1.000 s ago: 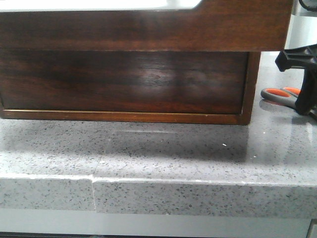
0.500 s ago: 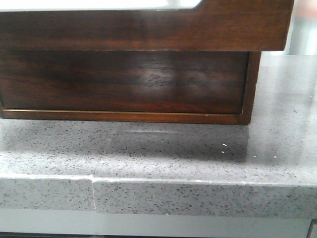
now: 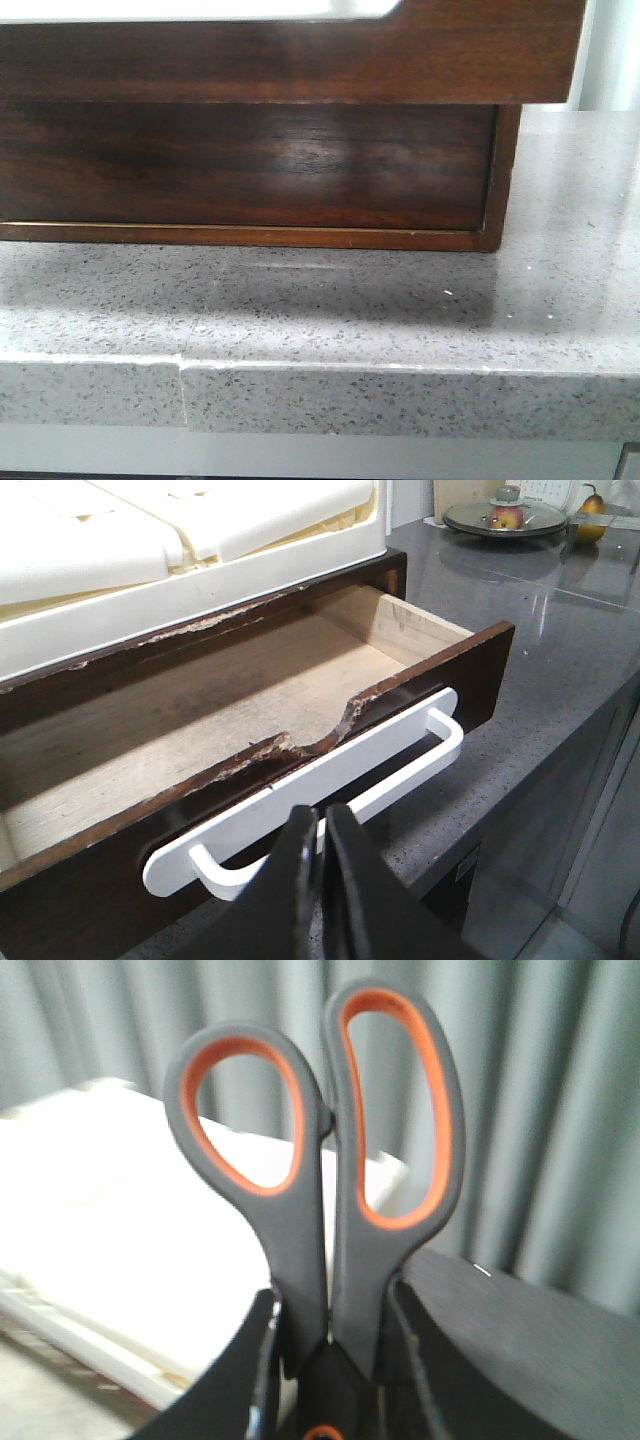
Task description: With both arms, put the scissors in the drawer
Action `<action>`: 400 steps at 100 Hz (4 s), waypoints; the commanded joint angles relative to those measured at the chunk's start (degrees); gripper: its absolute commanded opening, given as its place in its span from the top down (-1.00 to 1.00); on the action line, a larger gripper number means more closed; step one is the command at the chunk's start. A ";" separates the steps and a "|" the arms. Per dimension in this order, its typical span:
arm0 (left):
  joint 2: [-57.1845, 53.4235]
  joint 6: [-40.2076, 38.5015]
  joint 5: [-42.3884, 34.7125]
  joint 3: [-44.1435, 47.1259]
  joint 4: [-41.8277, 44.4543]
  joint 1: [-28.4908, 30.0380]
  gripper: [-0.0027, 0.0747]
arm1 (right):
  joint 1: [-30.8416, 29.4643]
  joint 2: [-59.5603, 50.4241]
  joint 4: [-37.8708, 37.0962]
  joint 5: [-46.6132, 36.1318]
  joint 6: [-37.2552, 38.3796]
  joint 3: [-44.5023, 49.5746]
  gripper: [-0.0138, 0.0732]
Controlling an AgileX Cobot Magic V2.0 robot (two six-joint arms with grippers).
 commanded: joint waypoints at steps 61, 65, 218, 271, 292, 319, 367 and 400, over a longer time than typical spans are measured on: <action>0.54 0.15 -4.02 -1.77 -6.54 -0.52 0.98 | 28.91 22.06 8.65 1.19 -26.88 -6.83 0.84; 0.54 0.15 -4.02 -1.77 -6.54 -0.52 0.98 | 28.91 23.48 8.64 1.19 -27.46 -6.83 0.84; -14.16 -0.99 -16.93 8.49 -3.18 -0.52 0.98 | 26.56 -29.48 -1.55 -18.17 -10.84 34.13 0.79; -14.16 -0.99 -16.72 9.03 -3.28 -0.52 0.98 | 24.33 -42.53 -3.40 -24.09 -8.96 40.77 0.79; -14.16 -0.99 -16.72 9.03 -3.28 -0.52 0.98 | 24.33 -42.53 -3.40 -24.09 -8.96 40.77 0.79; -16.69 0.14 -19.43 12.34 5.78 1.65 0.98 | 24.33 -42.53 -3.40 -24.09 -8.96 40.77 0.79; -22.73 -45.52 -48.93 42.92 46.03 3.74 0.98 | 24.33 -42.53 -3.40 -24.09 -8.96 40.77 0.79; -24.86 -45.52 -43.13 48.37 41.48 3.74 0.98 | 24.33 -42.53 -3.40 -24.08 -8.96 40.77 0.79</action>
